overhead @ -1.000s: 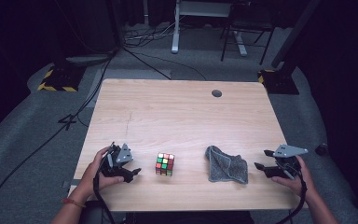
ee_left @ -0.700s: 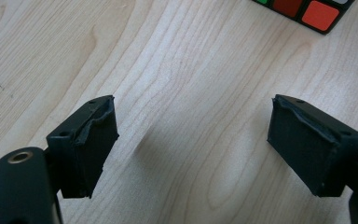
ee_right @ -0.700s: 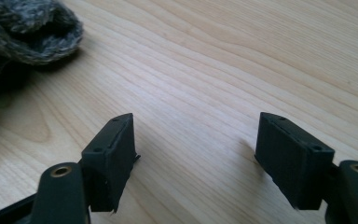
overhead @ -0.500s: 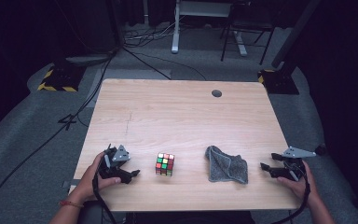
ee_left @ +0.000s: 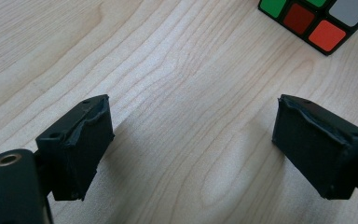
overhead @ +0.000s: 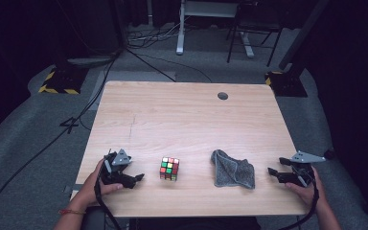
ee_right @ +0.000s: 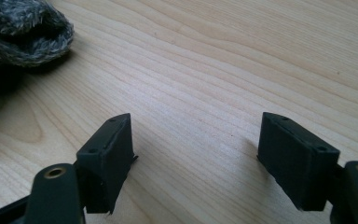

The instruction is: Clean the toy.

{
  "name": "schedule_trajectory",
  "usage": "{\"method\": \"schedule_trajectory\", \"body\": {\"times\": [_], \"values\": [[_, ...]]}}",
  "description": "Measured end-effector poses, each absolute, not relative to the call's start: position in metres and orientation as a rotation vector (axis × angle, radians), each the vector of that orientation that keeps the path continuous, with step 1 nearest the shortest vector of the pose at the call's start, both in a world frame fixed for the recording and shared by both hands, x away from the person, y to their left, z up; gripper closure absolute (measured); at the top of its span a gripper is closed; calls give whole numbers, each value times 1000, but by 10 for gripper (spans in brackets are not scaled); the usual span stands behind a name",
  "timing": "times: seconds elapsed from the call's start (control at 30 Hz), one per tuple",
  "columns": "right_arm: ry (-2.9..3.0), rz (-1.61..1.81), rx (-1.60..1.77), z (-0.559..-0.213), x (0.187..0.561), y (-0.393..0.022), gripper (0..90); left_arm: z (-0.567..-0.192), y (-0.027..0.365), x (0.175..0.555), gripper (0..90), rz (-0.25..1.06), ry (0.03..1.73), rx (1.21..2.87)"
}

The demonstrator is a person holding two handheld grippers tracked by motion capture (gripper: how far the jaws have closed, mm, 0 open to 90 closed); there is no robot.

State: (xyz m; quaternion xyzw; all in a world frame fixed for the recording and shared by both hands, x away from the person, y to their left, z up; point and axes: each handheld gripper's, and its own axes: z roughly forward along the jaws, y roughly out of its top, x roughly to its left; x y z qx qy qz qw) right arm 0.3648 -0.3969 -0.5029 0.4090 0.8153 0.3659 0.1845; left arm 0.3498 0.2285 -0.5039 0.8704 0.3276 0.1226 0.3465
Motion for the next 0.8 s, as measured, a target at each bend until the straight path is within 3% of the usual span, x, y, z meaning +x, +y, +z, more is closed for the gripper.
{"method": "schedule_trajectory", "body": {"times": [0.8], "values": [[2286,1024,1164,-503,366,-395,269,-504,228,350,126,316,850,2259]]}}
